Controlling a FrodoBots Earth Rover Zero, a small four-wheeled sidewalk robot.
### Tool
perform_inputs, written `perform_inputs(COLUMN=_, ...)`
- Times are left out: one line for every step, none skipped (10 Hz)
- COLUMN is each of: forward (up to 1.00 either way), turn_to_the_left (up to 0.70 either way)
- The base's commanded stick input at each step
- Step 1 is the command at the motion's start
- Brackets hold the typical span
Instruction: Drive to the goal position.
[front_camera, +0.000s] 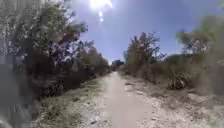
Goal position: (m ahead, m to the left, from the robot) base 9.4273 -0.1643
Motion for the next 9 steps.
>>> perform_inputs(forward=0.7, turn_to_the_left=0.0)
perform_inputs(forward=0.7, turn_to_the_left=0.0)
perform_inputs(forward=0.7, turn_to_the_left=0.0)
perform_inputs(forward=0.7, turn_to_the_left=0.0)
perform_inputs(forward=0.7, turn_to_the_left=0.0)
perform_inputs(forward=0.7, turn_to_the_left=0.0)
perform_inputs(forward=0.7, turn_to_the_left=0.0)
perform_inputs(forward=0.7, turn_to_the_left=0.0)
perform_inputs(forward=0.7, turn_to_the_left=0.0)
